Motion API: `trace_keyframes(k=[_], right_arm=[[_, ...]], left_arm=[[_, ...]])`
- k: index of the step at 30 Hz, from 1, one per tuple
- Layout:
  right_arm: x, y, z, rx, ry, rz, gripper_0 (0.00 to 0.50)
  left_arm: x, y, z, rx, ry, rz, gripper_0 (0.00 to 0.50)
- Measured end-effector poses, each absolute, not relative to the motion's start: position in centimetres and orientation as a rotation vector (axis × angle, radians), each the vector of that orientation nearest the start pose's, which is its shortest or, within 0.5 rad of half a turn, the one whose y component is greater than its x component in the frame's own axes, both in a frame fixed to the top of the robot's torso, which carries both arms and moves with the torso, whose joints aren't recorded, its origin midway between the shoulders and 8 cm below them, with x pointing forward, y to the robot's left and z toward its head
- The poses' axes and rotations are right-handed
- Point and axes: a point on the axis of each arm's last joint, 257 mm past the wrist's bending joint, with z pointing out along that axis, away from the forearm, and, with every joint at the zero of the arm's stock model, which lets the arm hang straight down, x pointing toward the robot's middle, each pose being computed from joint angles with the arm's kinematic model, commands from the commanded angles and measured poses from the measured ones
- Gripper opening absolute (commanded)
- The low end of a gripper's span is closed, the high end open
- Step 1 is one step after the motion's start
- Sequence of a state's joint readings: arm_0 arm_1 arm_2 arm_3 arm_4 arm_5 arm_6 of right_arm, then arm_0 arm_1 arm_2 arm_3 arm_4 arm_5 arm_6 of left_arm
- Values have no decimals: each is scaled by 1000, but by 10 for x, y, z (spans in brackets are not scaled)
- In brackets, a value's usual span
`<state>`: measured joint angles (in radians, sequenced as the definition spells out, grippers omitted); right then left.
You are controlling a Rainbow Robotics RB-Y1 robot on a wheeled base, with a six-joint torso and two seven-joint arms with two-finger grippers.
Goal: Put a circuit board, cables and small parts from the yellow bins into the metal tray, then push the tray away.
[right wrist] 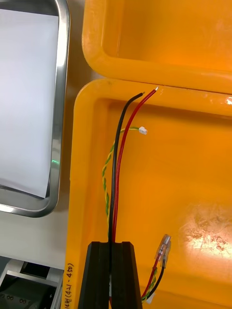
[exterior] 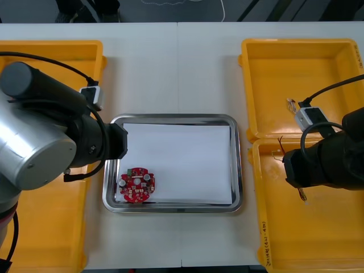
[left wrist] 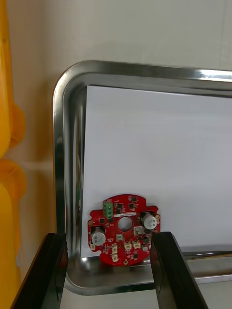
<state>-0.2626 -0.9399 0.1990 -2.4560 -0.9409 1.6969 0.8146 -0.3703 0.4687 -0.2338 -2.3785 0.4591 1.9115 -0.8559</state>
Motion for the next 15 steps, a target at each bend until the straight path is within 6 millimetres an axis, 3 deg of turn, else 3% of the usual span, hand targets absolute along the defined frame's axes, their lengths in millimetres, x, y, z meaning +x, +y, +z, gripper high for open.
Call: trace_keyframes(k=[10,15], right_arm=[[347,-197,-186,-302,2670,171,0],[356,-181,-188,-374,2677,155,0]], left_arm=[[399,165,-133,-28,2466,-302,498],[400,182,-120,-42,2445,-300,498]])
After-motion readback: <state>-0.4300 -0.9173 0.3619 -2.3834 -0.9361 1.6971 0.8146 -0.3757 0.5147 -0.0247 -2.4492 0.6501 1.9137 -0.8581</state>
